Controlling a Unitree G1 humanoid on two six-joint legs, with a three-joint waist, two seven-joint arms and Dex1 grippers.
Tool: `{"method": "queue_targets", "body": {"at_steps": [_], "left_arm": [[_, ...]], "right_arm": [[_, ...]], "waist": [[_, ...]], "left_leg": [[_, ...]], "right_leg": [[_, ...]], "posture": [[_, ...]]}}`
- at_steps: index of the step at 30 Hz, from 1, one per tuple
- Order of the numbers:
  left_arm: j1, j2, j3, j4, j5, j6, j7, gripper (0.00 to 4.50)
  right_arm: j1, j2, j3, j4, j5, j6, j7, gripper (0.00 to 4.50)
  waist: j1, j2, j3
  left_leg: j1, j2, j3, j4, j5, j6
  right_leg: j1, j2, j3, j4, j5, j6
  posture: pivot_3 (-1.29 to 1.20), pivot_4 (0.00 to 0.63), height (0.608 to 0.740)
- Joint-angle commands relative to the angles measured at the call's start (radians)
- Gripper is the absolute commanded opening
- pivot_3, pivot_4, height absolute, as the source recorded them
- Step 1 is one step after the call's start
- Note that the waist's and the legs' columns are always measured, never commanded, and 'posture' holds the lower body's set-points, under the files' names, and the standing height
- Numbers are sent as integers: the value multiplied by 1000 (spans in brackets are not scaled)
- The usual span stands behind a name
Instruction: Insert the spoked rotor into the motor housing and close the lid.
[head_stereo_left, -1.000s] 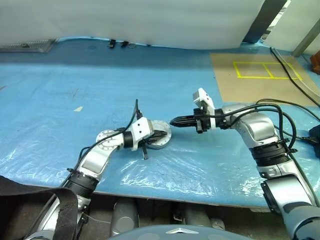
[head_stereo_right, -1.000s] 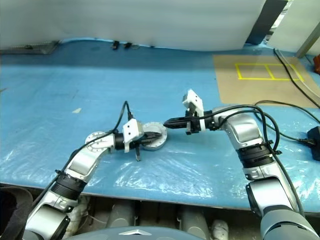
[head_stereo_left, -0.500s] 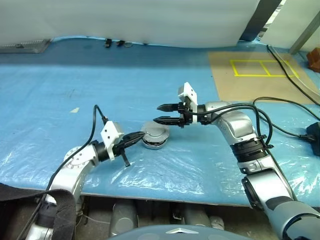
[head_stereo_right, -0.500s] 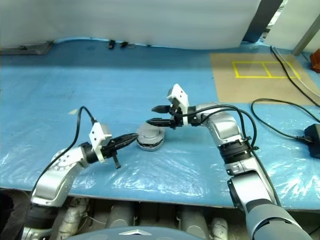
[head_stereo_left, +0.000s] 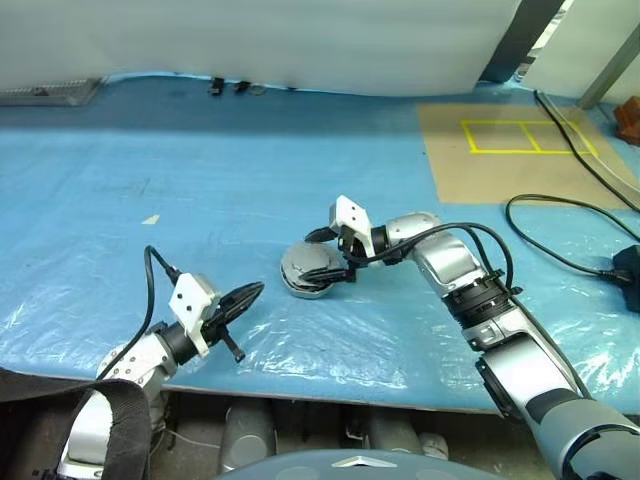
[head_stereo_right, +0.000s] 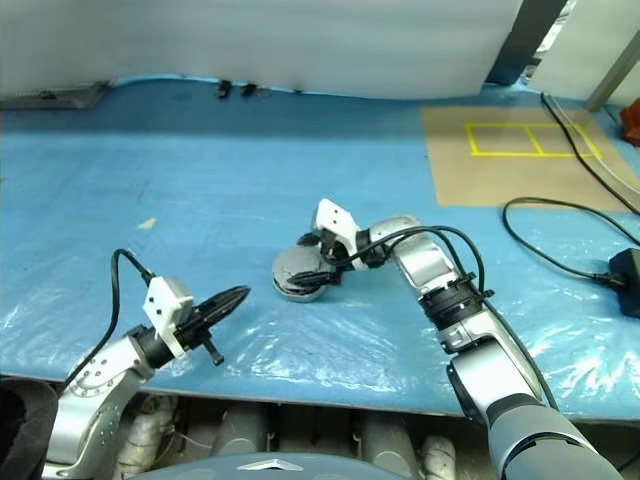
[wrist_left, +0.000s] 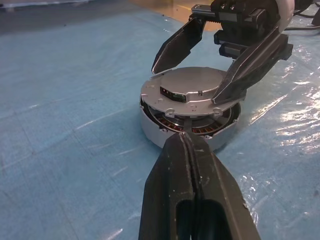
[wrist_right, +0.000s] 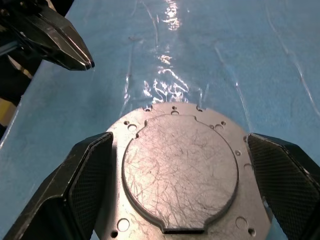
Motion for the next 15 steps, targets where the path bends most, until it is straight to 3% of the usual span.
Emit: {"method": "queue_targets", "body": {"at_steps": [1, 4, 9, 15], "left_arm": [[17, -3, 0, -48, 0, -19, 19, 0], [24, -6, 6, -50, -7, -22, 29, 0], [21, 3, 14, -41, -3, -30, 35, 0], [26, 4, 13, -31, 0, -41, 39, 0]], "right_arm": [[-16, 17, 5, 55, -35, -58, -5, 4480], [-22, 33, 8, 94, -53, -92, -12, 4313], [-17, 44, 21, 112, -84, -134, -15, 2975], [0, 52, 34, 96, -109, -152, -17, 2972]], "waist": [[-1, 0, 0], [-3, 0, 0], [-10, 0, 0], [-21, 0, 0]], "left_leg": [[0, 0, 0, 0, 0, 1], [2, 0, 0, 0, -2, 4], [4, 0, 0, 0, -2, 4], [7, 0, 0, 1, -2, 4]], "right_leg": [[0, 0, 0, 0, 0, 0], [1, 0, 0, 1, 0, 0], [3, 0, 0, 1, 0, 0], [5, 0, 0, 1, 0, 0]], "posture": [[0, 150, 740], [0, 150, 740], [0, 150, 740], [0, 150, 740]]}}
